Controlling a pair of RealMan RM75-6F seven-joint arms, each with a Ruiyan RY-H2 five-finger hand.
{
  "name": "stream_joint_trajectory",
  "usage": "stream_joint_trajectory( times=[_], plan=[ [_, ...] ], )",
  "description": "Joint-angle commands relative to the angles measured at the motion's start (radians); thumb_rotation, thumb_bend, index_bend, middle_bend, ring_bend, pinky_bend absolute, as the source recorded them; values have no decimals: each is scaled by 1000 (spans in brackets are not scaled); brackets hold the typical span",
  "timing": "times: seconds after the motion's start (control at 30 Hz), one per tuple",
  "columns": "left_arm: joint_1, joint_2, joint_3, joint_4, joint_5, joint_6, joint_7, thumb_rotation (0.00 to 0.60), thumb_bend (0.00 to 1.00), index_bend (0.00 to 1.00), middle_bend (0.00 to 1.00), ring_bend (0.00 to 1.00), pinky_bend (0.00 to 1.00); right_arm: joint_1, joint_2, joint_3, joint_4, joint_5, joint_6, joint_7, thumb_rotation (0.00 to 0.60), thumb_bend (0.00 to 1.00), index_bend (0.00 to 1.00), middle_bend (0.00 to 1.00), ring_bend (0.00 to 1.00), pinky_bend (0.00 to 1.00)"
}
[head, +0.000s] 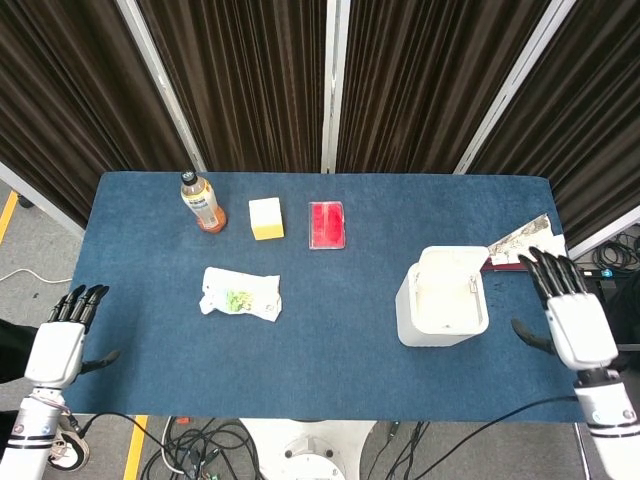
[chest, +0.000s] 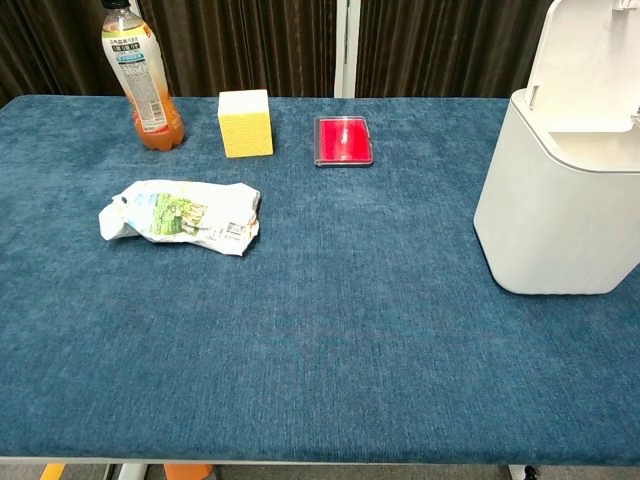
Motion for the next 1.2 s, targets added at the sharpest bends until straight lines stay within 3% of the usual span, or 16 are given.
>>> stream_joint_trajectory(
  times=[0.03,0.17,0.23,0.4,0.57,0.77,1.03,1.2],
  plan=[
    [0,0,1,3,-2,-2,-3,600,70,96,92,41,126,96,127,85,-128,69,-111,43,598,137,0,0,0,0],
    [1,-1,1,6,-3,-3,-6,600,69,96,92,41,126,180,198,155,-190,156,-196,29,596,157,0,0,0,0],
    [0,-2,1,7,-3,-3,-7,600,69,96,92,41,126,236,222,185,-210,241,-280,34,591,264,0,5,0,0],
    [0,-4,1,11,-4,-5,-8,600,69,96,92,41,126,376,240,227,-190,433,-502,87,574,780,54,122,17,0],
    [-1,1,-1,14,-9,-9,-12,600,70,96,92,41,126,484,205,231,-130,583,-615,70,600,974,164,191,81,43],
    [-2,1,-2,18,-11,-11,-14,600,70,96,92,41,126,576,170,207,-77,697,-699,39,600,1000,275,268,156,145],
    [-2,-4,-1,29,-13,-15,-23,600,69,96,92,41,126,644,141,151,-63,787,-748,4,600,1000,420,389,295,353],
    [0,-3,0,34,-12,-12,-28,600,70,96,92,41,126,667,146,121,-62,835,-757,-4,600,1000,453,413,335,428]
  ],
)
